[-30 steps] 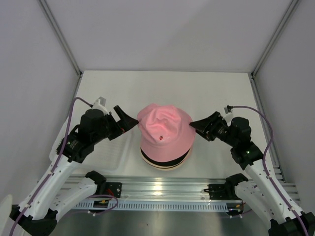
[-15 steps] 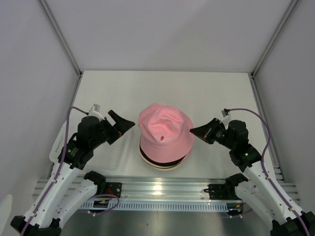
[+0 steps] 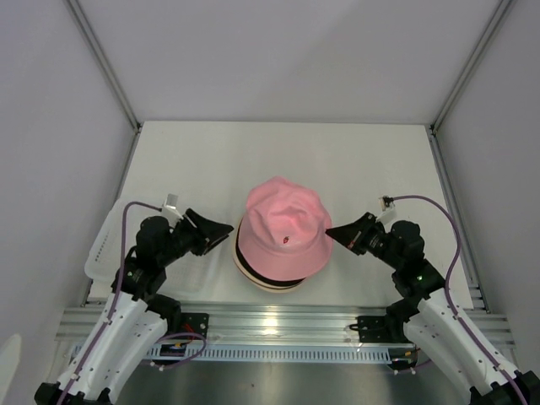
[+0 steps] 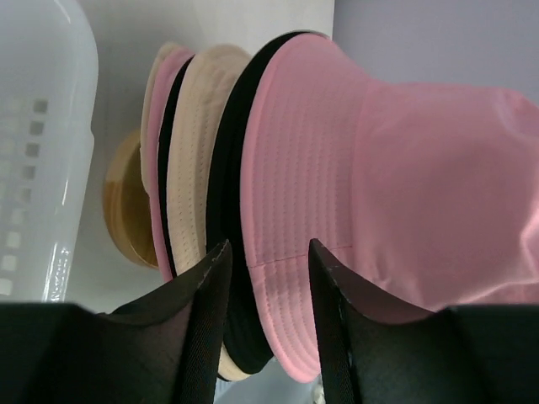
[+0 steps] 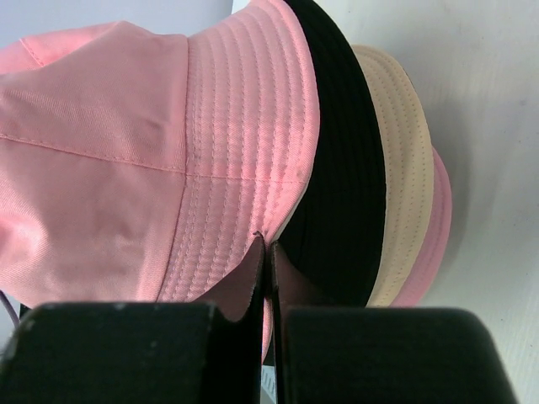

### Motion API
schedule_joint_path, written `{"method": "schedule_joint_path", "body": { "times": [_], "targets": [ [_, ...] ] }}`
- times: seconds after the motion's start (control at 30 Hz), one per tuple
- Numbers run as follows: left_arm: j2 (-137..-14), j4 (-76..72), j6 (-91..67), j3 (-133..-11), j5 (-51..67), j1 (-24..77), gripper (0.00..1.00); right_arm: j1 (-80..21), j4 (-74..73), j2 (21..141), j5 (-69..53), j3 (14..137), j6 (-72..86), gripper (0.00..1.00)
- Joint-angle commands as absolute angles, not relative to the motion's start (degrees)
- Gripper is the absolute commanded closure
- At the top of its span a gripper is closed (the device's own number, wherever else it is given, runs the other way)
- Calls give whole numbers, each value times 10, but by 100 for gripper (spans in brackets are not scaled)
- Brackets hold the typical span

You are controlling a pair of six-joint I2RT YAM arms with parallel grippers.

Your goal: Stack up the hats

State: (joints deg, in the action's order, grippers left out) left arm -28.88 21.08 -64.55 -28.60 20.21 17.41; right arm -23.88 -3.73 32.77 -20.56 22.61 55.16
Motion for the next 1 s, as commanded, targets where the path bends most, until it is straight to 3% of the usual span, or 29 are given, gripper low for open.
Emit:
{"method": "schedule_joint_path", "body": {
  "times": [0.0,0.23,0.4,0.6,0.97],
  "targets": [
    [-312,117,-689,-278,253,188,55,-245,-7,327,-193,231,532,100],
    [-350,84,-688,-277,252,216,47,-246,-7,329,-191,233,534,100],
    [-369,91,-688,-273,247,230,46,-246,-7,330,-189,238,533,100],
    [-350,137,-672,-277,218,231,36,-246,-6,333,-194,240,531,100],
    [-359,78,-709,-246,245,239,39,-247,13,338,-199,239,529,100]
  ]
}}
